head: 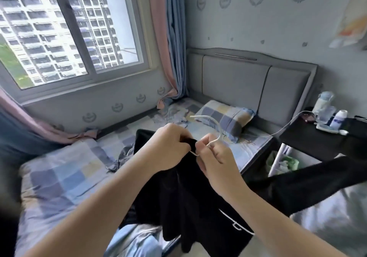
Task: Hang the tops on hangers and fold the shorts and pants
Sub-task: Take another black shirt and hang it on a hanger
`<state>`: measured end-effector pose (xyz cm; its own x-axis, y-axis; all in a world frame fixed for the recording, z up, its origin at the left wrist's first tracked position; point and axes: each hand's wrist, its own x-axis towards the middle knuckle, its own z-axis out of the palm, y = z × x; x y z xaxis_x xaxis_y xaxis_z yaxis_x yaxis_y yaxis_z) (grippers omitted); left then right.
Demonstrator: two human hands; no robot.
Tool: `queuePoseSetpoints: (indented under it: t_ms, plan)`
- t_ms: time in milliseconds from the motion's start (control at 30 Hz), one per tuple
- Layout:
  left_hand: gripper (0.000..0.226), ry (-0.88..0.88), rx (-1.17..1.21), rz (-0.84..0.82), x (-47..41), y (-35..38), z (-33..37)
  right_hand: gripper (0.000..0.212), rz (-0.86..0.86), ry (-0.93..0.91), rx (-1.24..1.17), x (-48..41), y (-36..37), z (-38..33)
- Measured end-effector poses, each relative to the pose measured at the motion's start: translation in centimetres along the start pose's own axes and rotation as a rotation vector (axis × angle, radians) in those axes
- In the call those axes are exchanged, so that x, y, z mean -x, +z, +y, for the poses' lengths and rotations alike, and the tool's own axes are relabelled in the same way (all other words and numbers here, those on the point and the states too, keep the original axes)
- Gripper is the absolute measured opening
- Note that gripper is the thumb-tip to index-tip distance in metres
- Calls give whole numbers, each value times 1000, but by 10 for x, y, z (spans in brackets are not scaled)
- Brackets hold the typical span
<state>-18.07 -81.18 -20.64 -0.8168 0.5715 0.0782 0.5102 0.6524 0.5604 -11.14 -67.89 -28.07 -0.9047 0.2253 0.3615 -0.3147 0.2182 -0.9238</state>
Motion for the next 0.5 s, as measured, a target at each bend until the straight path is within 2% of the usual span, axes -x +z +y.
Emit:
queuePoseSetpoints:
  t_ms: [133, 200, 267, 433, 500]
  plan:
    - [33, 127, -69, 60, 30, 18, -22, 27, -9, 34, -87, 11, 0, 6]
    - [46, 245, -259, 160, 41, 25, -37, 33, -33, 19, -124, 14, -4, 7]
    - [49, 352, -424, 260, 46, 32, -53, 46, -57, -15, -163, 15, -7, 8]
    - [29, 437, -473, 474, 54, 45, -76, 36, -87, 16, -260, 17, -9, 8]
    - [31, 468, -432, 490, 58, 49, -77, 38, -107, 31, -231, 19, -9, 10]
